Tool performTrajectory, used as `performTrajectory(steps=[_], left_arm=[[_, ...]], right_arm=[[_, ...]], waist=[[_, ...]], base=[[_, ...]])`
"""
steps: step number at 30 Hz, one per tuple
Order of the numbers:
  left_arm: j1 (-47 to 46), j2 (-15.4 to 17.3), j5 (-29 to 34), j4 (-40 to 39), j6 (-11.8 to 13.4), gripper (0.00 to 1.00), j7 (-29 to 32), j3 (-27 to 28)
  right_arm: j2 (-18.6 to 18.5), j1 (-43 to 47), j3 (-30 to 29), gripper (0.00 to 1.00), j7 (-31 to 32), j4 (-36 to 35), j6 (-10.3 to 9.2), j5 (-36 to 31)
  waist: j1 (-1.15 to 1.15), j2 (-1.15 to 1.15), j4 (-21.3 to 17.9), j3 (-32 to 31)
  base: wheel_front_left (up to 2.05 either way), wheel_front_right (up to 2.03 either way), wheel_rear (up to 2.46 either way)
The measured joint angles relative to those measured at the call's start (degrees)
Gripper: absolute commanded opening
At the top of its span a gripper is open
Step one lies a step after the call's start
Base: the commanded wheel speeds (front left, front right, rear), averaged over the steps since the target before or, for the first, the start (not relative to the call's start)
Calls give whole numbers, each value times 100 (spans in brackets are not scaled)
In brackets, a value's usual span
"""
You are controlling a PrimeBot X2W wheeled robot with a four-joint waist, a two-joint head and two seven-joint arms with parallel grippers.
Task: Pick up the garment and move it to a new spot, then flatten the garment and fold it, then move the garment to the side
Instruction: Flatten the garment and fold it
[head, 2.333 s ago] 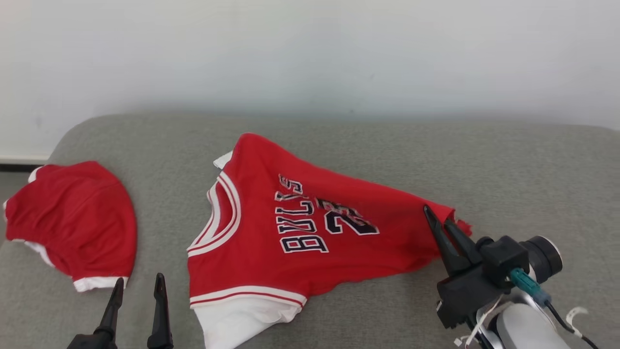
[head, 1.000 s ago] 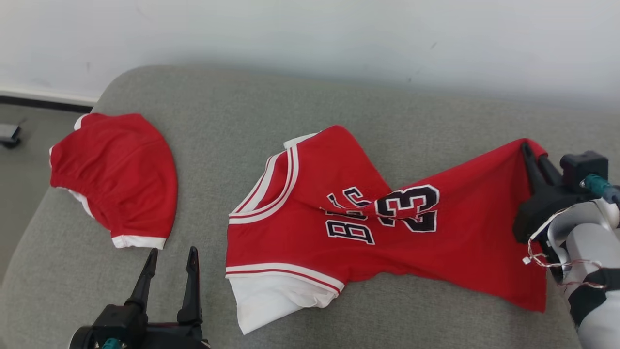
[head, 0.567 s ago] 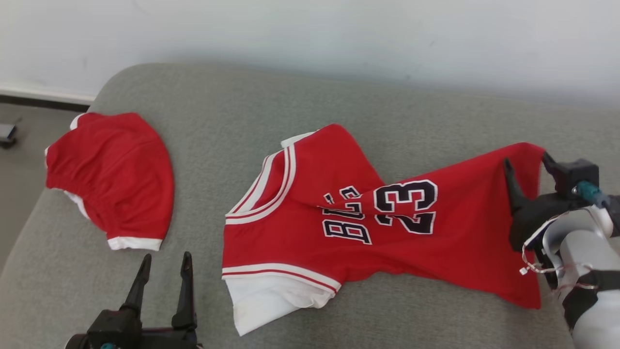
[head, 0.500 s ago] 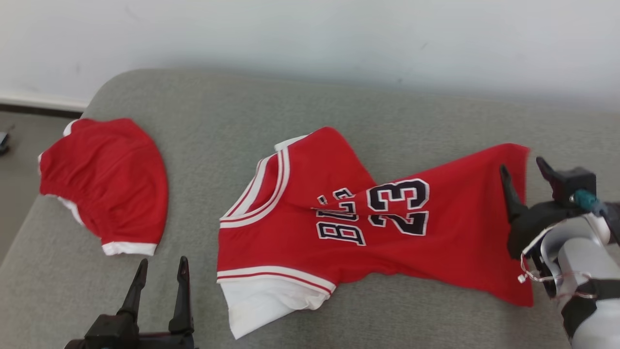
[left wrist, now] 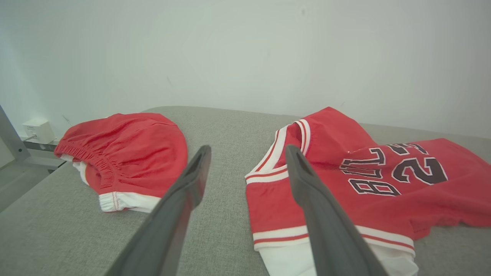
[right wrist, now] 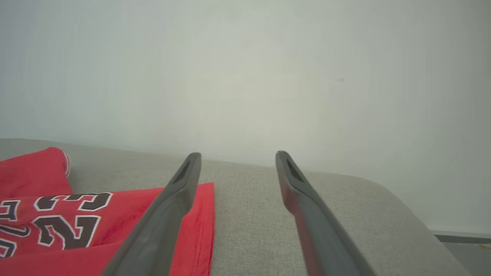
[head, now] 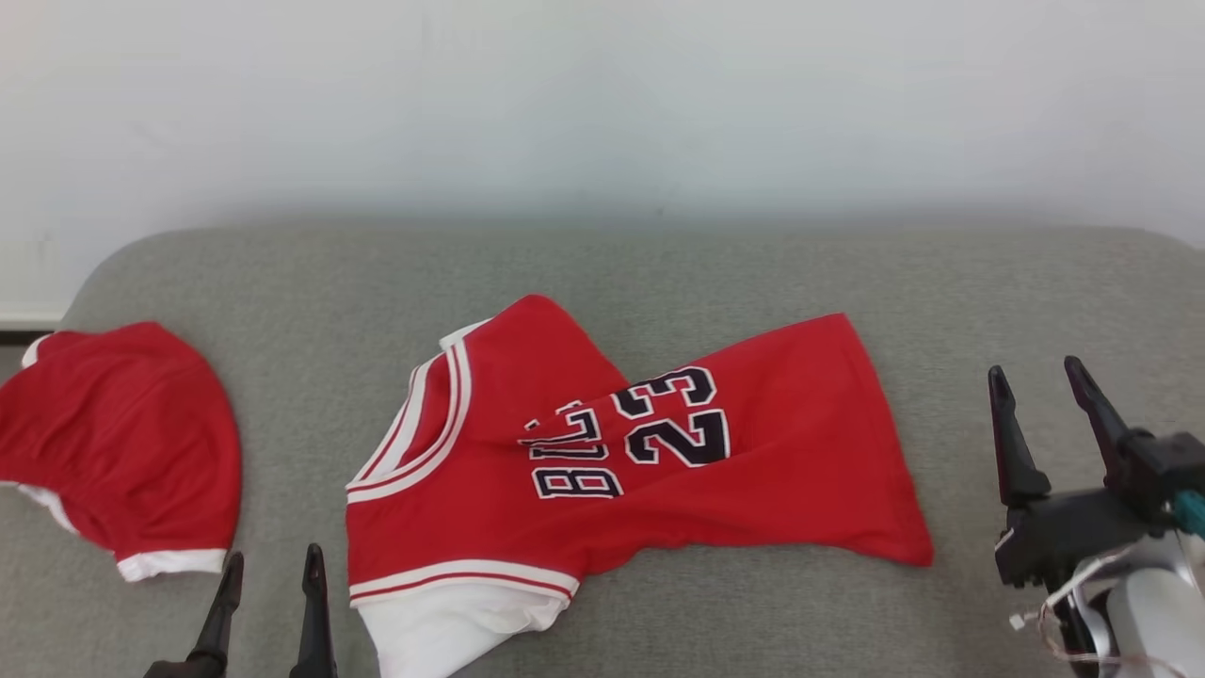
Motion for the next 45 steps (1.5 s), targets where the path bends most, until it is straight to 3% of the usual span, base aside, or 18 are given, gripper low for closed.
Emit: performTrajectory(steps=[9, 20, 45], left_arm=[[114, -1, 118, -44, -49, 100, -1, 157], [226, 0, 157, -20, -56, 100, -1, 158], [300, -1, 107, 118, -82, 100, -1, 25]], right_arm=[[456, 1182, -345, 100, -2, -1454, 0, -261], [921, 2266, -567, 100, -1, -2205, 0, -413], [1143, 2482, -447, 100, -1, -1813, 0, -501]], waist=[[0, 0, -298, -186], [0, 0, -223, -289], [0, 0, -62, -255]], base=[[0, 0, 0], [0, 0, 0], [0, 0, 0]])
